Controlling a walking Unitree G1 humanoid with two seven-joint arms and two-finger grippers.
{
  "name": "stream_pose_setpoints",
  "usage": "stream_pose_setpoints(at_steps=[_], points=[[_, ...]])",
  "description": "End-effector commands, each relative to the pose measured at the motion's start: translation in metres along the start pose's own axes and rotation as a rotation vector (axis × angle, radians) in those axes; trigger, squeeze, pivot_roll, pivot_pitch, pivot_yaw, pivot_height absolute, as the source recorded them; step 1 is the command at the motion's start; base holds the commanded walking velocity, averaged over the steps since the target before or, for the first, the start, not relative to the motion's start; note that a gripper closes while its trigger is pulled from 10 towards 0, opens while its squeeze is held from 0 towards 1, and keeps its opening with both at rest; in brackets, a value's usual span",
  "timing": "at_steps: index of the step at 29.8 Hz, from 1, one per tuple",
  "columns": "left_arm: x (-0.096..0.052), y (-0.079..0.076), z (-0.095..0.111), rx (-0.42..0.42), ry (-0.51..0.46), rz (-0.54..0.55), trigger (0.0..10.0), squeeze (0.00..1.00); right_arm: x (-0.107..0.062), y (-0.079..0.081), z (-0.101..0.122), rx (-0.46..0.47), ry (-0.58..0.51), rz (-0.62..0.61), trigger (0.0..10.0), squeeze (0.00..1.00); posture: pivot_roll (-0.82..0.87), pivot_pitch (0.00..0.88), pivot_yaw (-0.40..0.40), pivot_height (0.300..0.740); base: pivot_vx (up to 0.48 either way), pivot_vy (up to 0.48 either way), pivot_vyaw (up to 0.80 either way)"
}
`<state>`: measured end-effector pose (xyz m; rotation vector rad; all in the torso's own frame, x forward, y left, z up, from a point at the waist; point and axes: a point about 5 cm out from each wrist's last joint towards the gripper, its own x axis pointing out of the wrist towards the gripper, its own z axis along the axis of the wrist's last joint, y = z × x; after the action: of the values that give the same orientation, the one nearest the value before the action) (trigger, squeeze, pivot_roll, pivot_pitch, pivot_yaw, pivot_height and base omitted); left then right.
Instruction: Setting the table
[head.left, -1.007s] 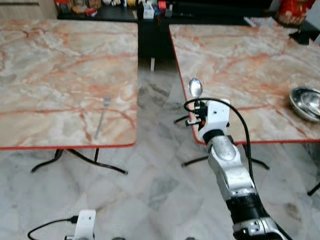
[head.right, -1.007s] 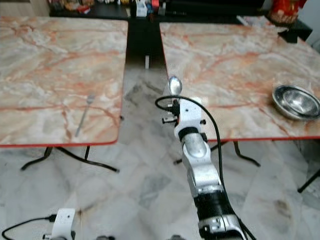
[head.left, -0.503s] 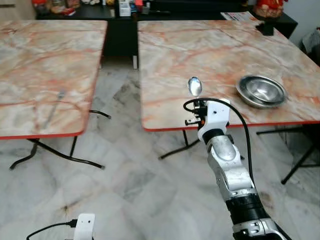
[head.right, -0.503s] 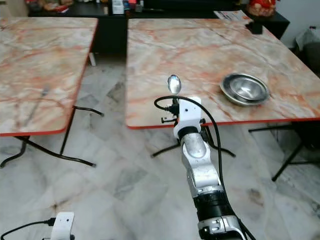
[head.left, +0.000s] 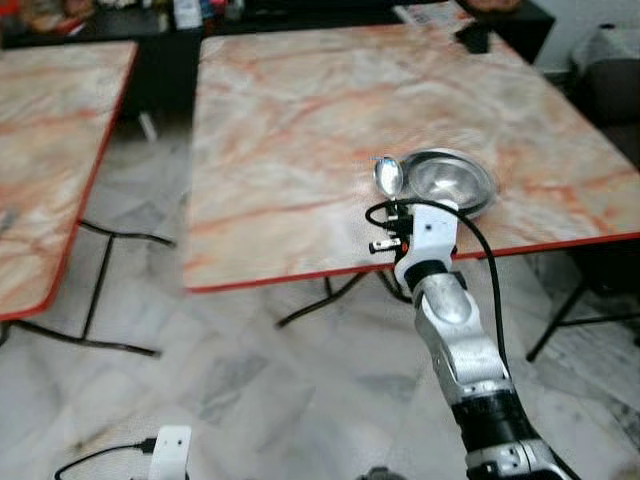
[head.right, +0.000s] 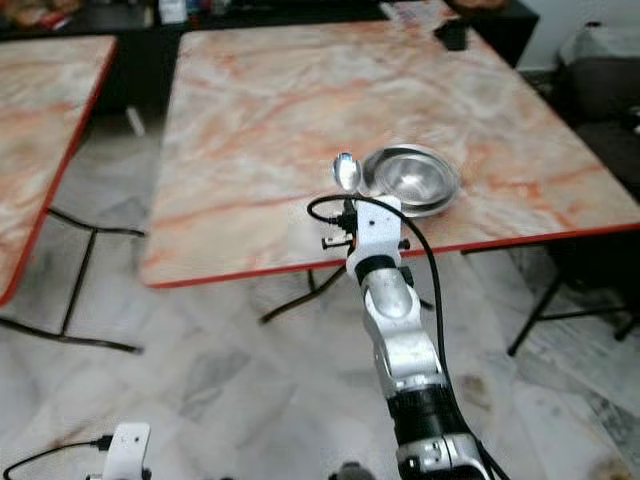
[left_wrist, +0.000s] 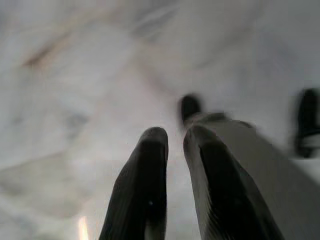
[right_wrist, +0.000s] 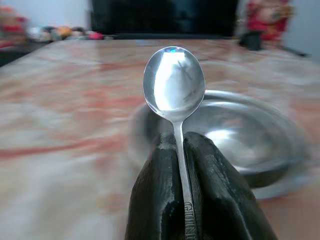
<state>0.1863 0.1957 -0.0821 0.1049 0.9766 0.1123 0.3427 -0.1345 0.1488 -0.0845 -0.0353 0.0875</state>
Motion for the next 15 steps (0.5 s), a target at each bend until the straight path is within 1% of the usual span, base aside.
stream_pose_setpoints(at_steps=[1, 15], points=[[-0.0013, 0.0120, -0.0090, 0.014, 0.026, 0.028, 10.0, 0.00, 0.0017, 0.0100, 0.0076, 0.014, -0.028, 0.028, 10.0, 0.00, -0.07, 0.176, -0.035, 0.740, 0.262, -0.398, 0.00], [-0.0008, 0.0119, -0.0053, 0.008, 0.012, 0.031, 10.0, 0.00, 0.0022, 0.0097, 0.0104, 0.012, -0.039, 0.028, 10.0, 0.00, -0.07, 0.171, -0.035, 0.740, 0.262, -0.400, 0.00]])
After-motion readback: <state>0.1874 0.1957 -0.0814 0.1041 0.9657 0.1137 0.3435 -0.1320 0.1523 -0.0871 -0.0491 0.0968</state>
